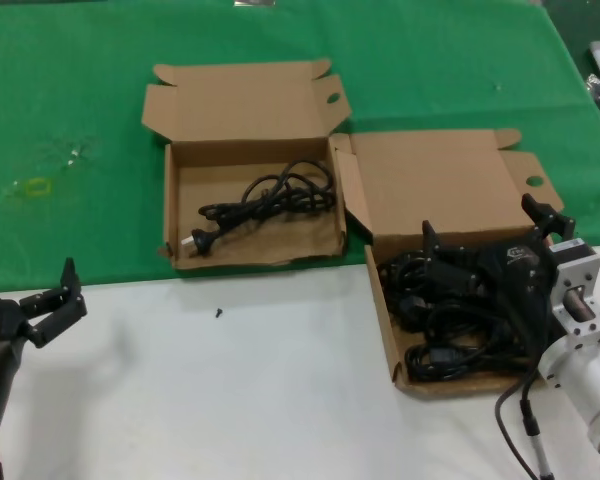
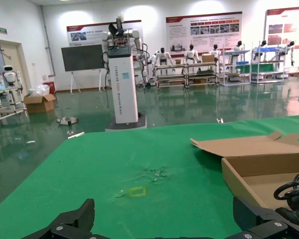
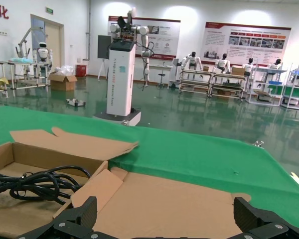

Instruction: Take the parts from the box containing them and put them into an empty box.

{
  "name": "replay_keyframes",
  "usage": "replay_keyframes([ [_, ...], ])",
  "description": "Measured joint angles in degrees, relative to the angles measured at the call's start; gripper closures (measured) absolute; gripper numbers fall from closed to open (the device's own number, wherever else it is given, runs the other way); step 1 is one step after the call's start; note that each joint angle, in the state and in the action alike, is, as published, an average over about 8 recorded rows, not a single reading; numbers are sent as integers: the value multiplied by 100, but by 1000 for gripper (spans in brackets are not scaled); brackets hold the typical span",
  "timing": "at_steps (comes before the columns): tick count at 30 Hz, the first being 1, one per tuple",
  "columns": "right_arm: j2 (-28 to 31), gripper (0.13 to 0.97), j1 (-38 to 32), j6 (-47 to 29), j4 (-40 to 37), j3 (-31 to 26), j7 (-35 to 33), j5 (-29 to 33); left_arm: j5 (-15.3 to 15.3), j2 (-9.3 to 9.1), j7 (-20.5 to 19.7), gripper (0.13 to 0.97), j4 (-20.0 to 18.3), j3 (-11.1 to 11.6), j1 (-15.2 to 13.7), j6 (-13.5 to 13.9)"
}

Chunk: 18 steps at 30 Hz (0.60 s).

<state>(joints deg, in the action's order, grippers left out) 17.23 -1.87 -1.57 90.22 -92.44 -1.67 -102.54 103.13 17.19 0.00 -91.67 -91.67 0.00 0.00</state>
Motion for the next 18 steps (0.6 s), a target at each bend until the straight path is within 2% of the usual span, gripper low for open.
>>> replay_keyframes([
  [18, 0, 129, 0, 0, 0, 0, 0, 0, 0, 0, 0, 132, 0, 0, 0, 0],
])
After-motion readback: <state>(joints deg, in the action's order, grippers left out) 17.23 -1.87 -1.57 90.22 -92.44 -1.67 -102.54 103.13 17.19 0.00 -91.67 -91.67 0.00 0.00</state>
